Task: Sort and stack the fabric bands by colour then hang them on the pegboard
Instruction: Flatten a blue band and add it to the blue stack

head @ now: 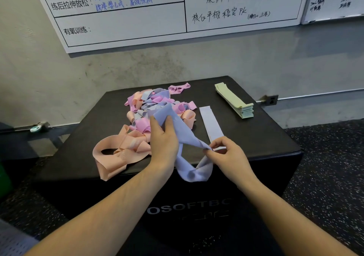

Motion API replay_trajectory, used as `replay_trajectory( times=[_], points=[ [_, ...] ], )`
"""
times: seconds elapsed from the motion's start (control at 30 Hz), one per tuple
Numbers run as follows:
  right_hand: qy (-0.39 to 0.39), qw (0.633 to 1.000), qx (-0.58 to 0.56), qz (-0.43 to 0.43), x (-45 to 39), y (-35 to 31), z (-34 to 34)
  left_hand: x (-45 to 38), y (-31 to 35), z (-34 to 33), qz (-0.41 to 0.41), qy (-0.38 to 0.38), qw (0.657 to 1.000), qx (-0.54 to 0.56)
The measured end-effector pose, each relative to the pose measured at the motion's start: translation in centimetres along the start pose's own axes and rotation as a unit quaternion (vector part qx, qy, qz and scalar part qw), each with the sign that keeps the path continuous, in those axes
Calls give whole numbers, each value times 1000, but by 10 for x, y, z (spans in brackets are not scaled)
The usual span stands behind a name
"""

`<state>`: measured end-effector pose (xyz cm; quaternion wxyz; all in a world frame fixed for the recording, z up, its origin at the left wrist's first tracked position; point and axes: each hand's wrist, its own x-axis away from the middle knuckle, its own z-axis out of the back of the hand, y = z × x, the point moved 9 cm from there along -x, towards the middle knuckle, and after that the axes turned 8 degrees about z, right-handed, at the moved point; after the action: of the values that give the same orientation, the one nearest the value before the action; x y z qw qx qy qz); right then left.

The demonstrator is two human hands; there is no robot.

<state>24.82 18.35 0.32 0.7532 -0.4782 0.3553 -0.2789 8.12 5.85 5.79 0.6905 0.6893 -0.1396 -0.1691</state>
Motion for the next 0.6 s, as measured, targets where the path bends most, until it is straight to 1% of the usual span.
replay_trajectory(
  times=[0.07,0.13,0.17,0.23,0.33,0.4,0.43,0.47,0.5,0.53,0.6],
  points=[
    [-15,997,-68,-44,2,9,-2,0,-5,0,11,1,1000,-4],
    [-26,982,-169,-76,5,10,-8,-1,-8,1,18,5,1000,-16],
    [-26,968,-232,-96,6,10,-12,-1,-8,1,20,4,1000,-21],
    [-33,926,-349,-139,8,8,-20,-1,-11,0,18,-7,999,-42],
    [-61,870,-453,-187,10,1,-32,-1,-14,-2,1,-24,998,-59],
    [-69,828,-514,-211,12,-3,-40,-2,-14,-1,0,-19,998,-57],
    [-67,821,-523,-219,12,-3,-42,-4,-13,0,1,-15,999,-51],
    [-64,825,-515,-222,11,-1,-43,-4,-11,1,2,-10,999,-44],
    [-59,838,-495,-221,10,0,-43,-4,-8,2,5,-6,999,-36],
    [-53,861,-458,-213,9,3,-41,-5,-7,2,10,-6,1000,-28],
    [-57,924,-340,-165,6,3,-32,-7,-7,3,14,-3,1000,-18]
  ],
)
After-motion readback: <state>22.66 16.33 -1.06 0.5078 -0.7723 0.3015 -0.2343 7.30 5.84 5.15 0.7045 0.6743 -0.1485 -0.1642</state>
